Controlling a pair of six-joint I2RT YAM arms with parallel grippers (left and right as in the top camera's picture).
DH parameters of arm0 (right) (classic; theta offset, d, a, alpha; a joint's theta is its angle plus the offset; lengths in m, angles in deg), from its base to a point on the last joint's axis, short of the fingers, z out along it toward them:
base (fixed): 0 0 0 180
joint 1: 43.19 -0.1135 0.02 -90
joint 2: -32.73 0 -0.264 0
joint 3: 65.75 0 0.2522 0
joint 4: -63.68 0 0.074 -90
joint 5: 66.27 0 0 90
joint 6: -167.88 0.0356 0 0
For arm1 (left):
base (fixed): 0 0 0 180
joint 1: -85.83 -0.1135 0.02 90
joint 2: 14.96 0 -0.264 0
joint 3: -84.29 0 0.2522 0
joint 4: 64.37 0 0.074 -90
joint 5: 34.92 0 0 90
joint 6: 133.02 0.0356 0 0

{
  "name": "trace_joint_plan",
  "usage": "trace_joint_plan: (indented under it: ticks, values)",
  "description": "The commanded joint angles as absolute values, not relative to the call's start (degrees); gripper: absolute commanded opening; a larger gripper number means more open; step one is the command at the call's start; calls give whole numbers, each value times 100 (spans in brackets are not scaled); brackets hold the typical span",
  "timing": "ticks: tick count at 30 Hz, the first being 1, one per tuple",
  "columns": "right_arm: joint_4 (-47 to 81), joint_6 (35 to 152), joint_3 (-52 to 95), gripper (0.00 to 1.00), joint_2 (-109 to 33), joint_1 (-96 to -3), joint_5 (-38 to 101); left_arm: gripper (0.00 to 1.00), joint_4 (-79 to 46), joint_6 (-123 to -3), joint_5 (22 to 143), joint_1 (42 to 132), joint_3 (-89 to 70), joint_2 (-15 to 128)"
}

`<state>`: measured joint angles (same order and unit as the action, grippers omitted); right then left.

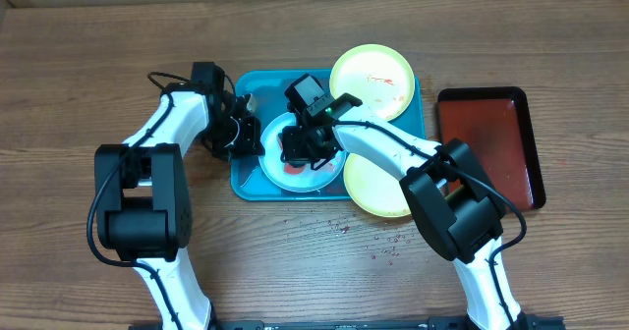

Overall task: Clean dirty plates on tray and stack at the side
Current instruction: 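Scrub the white plate with the sponge while the left gripper holds it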

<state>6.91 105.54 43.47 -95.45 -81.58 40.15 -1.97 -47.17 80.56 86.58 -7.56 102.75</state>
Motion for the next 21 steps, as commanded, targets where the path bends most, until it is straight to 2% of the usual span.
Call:
trace_joint_plan:
  ticks: [1,6,13,17,21]
  values:
    - [276,9944,4813,4,-9720,-8149,2863,4,-322,-4841,7701,8424,-732,10312]
    - [-13,9033,5101,4,-9720,-8193,1698,4,-492,-4889,7717,8424,-732,10312]
    - [49,8626,5092,4,-9906,-8197,1314,4,-562,-4885,7717,8424,-732,10312]
    - [-104,8639,5077,4,-9960,-8234,1548,4,-532,-4911,7758,8420,-732,10312]
    - [-319,8639,5077,4,-9960,-8374,2503,4,-488,-5020,7765,8420,-732,10312]
